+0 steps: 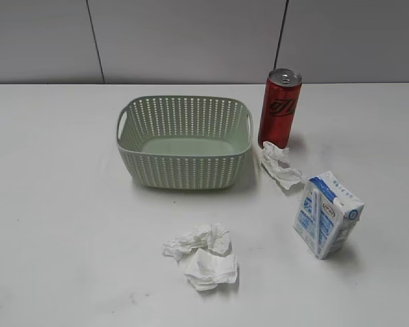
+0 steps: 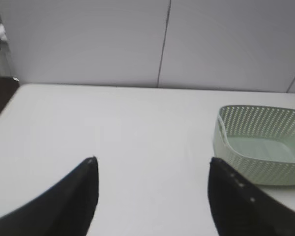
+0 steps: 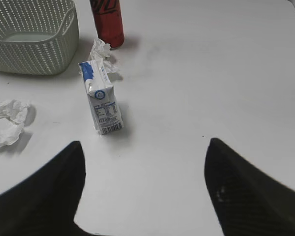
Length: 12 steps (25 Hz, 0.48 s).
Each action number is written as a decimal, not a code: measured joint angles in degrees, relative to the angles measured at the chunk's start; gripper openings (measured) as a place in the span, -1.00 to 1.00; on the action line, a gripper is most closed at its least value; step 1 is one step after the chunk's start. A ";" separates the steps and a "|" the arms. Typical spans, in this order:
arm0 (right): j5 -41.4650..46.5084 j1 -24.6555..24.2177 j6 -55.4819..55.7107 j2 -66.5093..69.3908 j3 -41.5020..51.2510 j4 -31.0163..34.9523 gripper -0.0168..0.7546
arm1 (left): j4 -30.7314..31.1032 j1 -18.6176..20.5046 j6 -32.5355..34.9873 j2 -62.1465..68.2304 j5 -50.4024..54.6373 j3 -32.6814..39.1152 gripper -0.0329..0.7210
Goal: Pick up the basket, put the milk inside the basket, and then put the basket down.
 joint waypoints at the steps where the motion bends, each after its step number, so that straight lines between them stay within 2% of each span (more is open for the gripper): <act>1: 0.00 0.00 0.00 0.00 0.00 0.00 0.52 | -1.96 0.00 0.05 3.86 0.00 -0.86 0.49; 3: 0.00 0.00 0.00 0.00 0.00 0.00 0.52 | -5.02 0.00 1.29 11.01 -0.05 -3.37 0.61; 7: -0.04 0.00 0.00 0.00 0.00 0.00 0.52 | -8.85 -0.31 5.08 24.38 -0.16 -8.69 0.67; 12: -0.04 0.00 0.00 0.00 0.00 0.00 0.52 | -10.29 -4.98 8.12 40.31 0.13 -15.63 0.66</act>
